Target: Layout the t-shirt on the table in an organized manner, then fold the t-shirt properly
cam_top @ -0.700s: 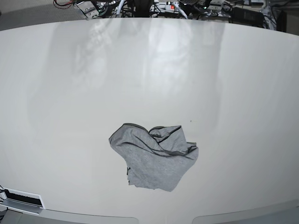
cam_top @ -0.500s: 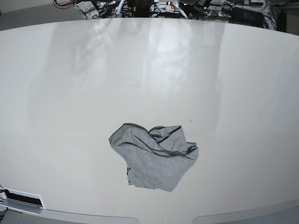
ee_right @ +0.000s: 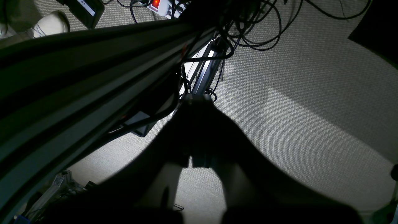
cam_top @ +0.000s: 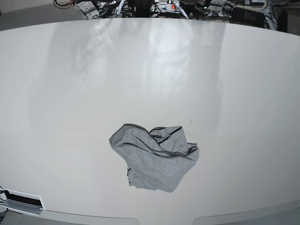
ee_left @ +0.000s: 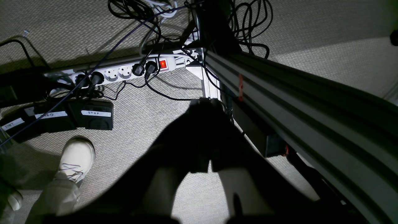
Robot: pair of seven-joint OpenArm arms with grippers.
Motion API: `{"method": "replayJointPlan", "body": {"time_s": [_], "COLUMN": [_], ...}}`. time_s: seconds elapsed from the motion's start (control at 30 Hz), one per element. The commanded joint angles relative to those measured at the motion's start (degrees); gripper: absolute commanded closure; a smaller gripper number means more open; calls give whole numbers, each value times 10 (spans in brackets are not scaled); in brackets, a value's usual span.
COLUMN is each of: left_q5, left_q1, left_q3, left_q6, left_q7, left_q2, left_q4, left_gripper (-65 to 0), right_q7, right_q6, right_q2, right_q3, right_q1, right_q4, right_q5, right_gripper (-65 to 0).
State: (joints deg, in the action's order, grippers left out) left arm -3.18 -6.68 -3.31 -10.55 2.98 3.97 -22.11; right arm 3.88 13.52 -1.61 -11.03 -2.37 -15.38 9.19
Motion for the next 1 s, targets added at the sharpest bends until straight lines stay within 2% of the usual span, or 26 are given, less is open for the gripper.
{"method": "replayJointPlan", "body": {"time_s": [0.0, 0.07, 0.13, 0.23, 0.3, 0.4, 0.57, 0.73, 0.9, 0.97], "left_q5": [-3, -2, -2, -2, 0, -1, -31, -60, -128, -135], "left_q1": [-1, -2, -1, -7, -29, -78, -155, -227, -307, -341], "left_q3": [1, 1, 1, 1, 1, -1, -1, 0, 0, 0], "left_q6": [-2, -2, -2, -2, -2, -2, -3, -2, -2, -5], "left_q7": [-3, 10, 41, 91, 97, 95, 120, 157, 212, 231], "left_q2": [0, 0, 0, 2, 2, 8, 33, 82, 134, 154], "left_q4": [-4, -4, -4, -7, -26, -70, -163, -271, -417, -486], "left_gripper": [0, 0, 0, 0, 0, 0, 0, 0, 0, 0], "right_q7": [-2, 6, 42, 106, 153, 179, 179, 198, 266, 304], "right_q6": [4, 5, 19, 74, 102, 105, 113, 145, 144, 122], "right_q2": [-2, -2, -2, -6, -11, -22, -49, -80, -112, -129], "right_q3": [1, 1, 2, 1, 1, 1, 1, 1, 2, 2], "right_q1": [2, 2, 2, -9, -30, -76, -167, -263, -374, -417], "right_q4": [-4, -4, -4, -28, -65, -129, -241, -370, -549, -631], "right_q5": [-1, -1, -1, -1, -2, -3, -39, -68, -94, -106], "right_gripper": [0, 0, 0, 0, 0, 0, 0, 0, 0, 0]}}
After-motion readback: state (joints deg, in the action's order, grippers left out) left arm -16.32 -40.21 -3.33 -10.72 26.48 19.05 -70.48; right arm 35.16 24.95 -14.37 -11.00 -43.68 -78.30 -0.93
